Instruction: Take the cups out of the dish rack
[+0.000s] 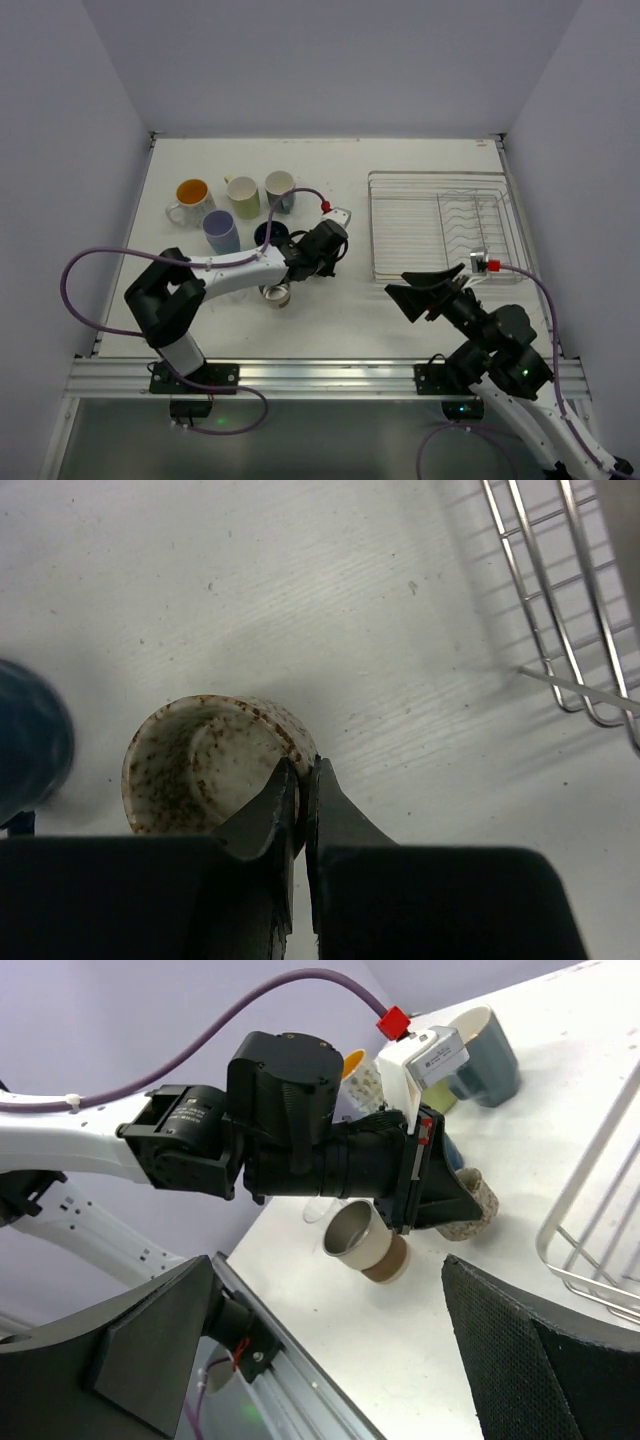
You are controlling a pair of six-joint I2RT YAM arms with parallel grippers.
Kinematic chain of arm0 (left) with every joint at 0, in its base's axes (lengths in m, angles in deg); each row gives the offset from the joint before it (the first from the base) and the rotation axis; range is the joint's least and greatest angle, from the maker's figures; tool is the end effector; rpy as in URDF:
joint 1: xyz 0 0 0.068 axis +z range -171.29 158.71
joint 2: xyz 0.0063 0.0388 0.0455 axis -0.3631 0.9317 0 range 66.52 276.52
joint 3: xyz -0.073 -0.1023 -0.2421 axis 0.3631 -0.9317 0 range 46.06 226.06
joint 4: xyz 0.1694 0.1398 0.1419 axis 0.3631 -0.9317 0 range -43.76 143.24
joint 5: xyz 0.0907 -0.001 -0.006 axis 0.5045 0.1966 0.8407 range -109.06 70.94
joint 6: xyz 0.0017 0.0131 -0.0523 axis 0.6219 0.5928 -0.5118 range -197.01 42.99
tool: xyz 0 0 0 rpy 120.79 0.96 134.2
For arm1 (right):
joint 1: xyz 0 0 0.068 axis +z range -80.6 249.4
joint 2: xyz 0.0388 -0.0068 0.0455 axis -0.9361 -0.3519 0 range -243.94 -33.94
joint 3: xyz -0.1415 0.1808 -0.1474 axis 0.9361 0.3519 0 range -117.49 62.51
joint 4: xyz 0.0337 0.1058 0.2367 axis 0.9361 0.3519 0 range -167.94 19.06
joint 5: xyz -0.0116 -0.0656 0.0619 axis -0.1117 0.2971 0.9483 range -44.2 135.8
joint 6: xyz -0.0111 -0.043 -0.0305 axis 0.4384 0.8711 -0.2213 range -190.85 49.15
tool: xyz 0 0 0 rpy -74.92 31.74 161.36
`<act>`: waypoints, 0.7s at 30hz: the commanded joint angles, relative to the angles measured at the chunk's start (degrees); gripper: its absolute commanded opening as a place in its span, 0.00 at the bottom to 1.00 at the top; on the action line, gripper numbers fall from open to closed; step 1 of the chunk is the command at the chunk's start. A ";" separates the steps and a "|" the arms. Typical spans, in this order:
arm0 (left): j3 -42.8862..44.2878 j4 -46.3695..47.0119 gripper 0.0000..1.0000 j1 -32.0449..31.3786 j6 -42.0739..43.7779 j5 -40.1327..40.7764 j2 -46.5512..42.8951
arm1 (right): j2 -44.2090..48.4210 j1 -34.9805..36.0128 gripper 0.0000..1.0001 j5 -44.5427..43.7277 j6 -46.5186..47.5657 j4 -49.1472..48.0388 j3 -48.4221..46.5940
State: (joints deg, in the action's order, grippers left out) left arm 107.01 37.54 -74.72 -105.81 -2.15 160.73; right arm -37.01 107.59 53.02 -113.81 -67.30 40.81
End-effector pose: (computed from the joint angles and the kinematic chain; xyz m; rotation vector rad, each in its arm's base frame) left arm 0.2156 -0.2734 0.2110 0.3810 2.3709 -0.3217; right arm 0.0583 0.0514 0.2780 -0.0480 1.5564 1.2365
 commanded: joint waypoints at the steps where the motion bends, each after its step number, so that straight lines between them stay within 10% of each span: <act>1: 3.65 2.08 0.00 1.40 2.61 2.26 2.54 | 2.10 0.21 0.99 -4.06 2.79 6.94 -1.69; 11: 3.21 3.66 0.07 3.77 2.43 3.75 7.56 | 2.63 0.21 0.99 -6.34 4.02 10.72 -2.39; 14: 2.51 4.10 0.22 3.95 2.52 3.40 6.60 | 2.72 0.13 0.99 -6.96 4.46 11.42 -2.91; 18: 2.25 4.28 0.75 3.95 2.78 2.43 3.62 | 4.02 0.13 0.99 -8.35 4.99 12.39 -4.14; 21: 2.25 4.37 0.96 3.86 2.87 1.82 -1.29 | 4.13 0.13 0.99 -9.50 5.25 13.18 -4.94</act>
State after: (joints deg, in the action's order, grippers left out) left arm 108.97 38.98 -71.18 -103.23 -0.80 166.50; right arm -34.60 107.59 45.89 -110.05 -54.91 38.65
